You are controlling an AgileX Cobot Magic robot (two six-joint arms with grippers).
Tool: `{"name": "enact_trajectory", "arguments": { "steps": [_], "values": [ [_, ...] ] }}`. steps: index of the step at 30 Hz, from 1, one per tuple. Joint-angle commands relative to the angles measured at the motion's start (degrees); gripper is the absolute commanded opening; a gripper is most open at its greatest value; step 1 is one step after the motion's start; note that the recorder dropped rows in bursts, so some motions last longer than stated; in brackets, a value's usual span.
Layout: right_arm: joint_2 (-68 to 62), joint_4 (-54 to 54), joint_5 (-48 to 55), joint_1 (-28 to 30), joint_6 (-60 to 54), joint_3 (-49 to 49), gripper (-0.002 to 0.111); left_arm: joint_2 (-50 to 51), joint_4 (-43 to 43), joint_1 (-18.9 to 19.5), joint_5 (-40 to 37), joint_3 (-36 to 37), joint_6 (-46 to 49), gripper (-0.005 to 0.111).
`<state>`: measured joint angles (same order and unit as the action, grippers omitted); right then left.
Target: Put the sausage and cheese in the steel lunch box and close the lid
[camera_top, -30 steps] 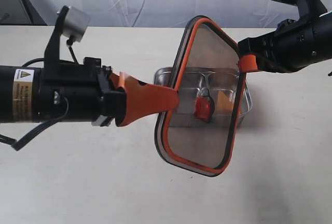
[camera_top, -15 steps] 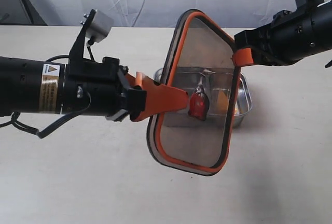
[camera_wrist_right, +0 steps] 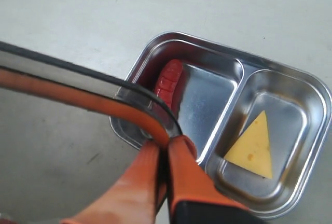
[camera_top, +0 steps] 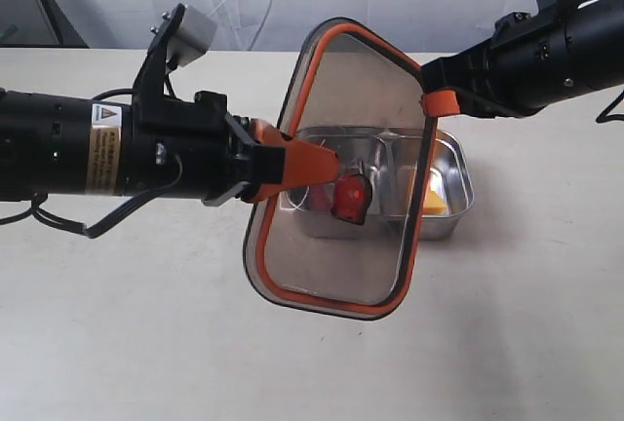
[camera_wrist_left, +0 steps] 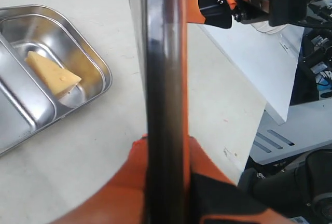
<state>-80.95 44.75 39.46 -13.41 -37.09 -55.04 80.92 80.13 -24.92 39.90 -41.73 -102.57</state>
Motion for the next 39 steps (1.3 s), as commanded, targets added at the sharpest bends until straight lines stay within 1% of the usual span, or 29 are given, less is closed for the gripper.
{"name": "enact_trajectory", "arguments": {
  "steps": [1, 4, 6, 7, 10, 11, 12, 17, 22, 28, 32, 35, 39],
  "values": [
    [0.1, 2.3, 1.6, -0.4, -0.4, -0.2, -0.001, -0.3, 0.6, -0.4, 3.5, -1.2, 1.0, 0.0],
    [0.1, 2.5, 1.7, -0.4, -0.4, -0.2, -0.001, -0.3, 0.6, -0.4, 3.0, -1.2, 1.0, 0.0],
    [0.1, 2.5, 1.7, -0.4, -0.4, -0.2, 0.005, -0.3, 1.0, -0.4, 2.5, -1.2, 1.0, 0.0],
    [0.1, 2.3, 1.7, -0.4, -0.4, -0.2, 0.012, -0.3, 1.5, -0.4, 2.2, -1.2, 1.0, 0.0],
    [0.1, 2.3, 1.8, -0.4, -0.4, -0.2, 0.035, -0.3, 2.8, -0.4, 2.1, -1.3, 0.9, 0.0],
    [0.2, 2.2, 2.0, -0.4, -0.4, -0.2, 0.041, -0.3, 2.9, -0.4, 2.1, -1.3, 0.9, 0.0],
    [0.4, 2.1, 2.0, -0.4, -0.4, -0.2, 0.043, -0.3, 3.1, -0.4, 2.0, -1.3, 0.9, 0.0],
    [3.3, 1.2, 0.0, -0.3, -0.4, -0.2, 0.041, -0.3, 4.6, -0.4, -1.3, -1.3, 0.9, 0.0],
    [7.6, -1.7, -2.8, 0.8, 1.4, -0.2, 0.041, -0.3, 10.1, -0.4, -7.5, -1.8, 0.9, 0.0],
    [10.3, -5.6, -2.6, 3.0, 5.8, -0.2, 0.041, -0.3, 15.6, -0.4, -9.8, -6.0, 0.6, 0.0],
    [10.9, -7.2, -1.4, 3.6, 7.9, -0.2, 0.041, -0.3, 19.7, -0.4, -14.0, -8.9, 0.6, 0.0],
    [11.5, -7.5, -0.6, 3.6, 8.7, -0.2, 0.041, -0.3, 19.8, -0.4, -16.7, -10.6, 0.9, 0.0],
    [13.1, -8.0, -0.5, 3.6, 9.9, -0.2, 0.041, -0.3, 19.8, -0.4, -20.8, -11.8, 4.1, 0.0]
  ]
}}
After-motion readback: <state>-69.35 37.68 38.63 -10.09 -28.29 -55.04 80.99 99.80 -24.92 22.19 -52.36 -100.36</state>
